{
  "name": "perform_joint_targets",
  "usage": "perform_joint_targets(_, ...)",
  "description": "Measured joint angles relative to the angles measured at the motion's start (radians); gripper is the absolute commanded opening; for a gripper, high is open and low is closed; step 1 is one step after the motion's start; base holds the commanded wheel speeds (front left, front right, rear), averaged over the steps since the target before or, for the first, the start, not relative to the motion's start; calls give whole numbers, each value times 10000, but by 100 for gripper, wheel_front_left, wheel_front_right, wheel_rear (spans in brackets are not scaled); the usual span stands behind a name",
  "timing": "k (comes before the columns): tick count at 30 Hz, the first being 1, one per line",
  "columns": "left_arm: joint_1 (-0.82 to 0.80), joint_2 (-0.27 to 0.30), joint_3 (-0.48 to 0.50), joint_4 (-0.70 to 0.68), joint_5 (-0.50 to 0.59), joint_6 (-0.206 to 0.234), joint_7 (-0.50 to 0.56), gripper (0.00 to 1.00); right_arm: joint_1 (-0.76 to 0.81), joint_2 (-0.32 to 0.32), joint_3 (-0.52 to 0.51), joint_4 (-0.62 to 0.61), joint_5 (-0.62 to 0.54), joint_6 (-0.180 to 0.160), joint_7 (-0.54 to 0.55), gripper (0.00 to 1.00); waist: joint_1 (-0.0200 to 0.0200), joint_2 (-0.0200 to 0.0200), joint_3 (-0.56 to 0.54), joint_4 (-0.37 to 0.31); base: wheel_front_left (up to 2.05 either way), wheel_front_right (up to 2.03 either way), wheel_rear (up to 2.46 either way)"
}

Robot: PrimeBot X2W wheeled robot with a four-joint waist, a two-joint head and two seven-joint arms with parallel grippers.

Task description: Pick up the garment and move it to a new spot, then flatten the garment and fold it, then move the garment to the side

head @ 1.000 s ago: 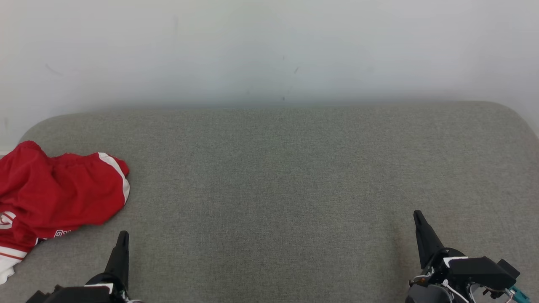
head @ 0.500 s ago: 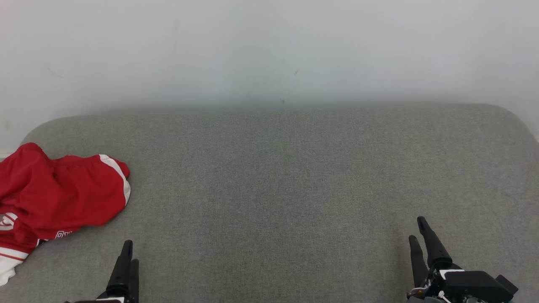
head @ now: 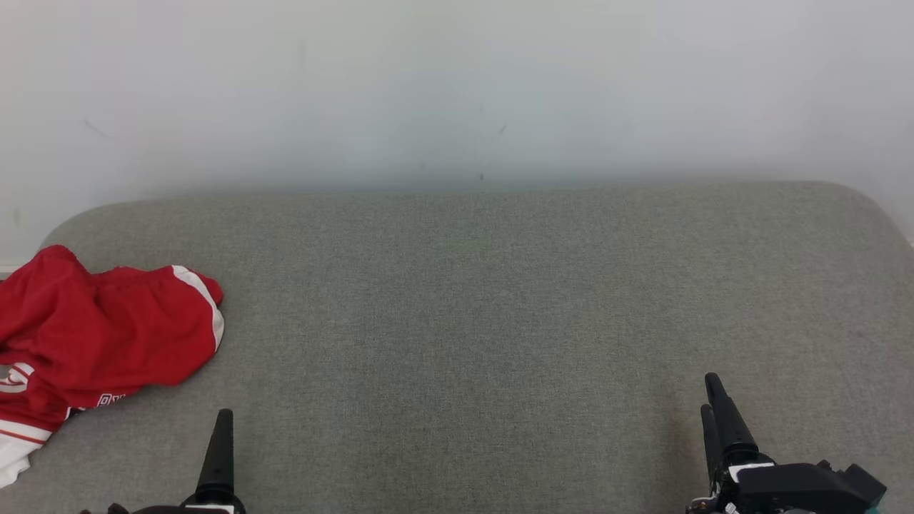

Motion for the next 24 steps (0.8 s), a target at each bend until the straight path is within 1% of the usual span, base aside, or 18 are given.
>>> perform_joint_targets(21,167,13,-871,-403,4905,731,-767,100,120,-2,186,-27,-4546,0,-750,100,0,0,-116,43,0,0,0)
perform_joint_targets(24,190,15,-989,-380,5474,740,-867,100,134,-2,253,17,-5225,2,-851,100,0,0,-129,47,0,0,0)
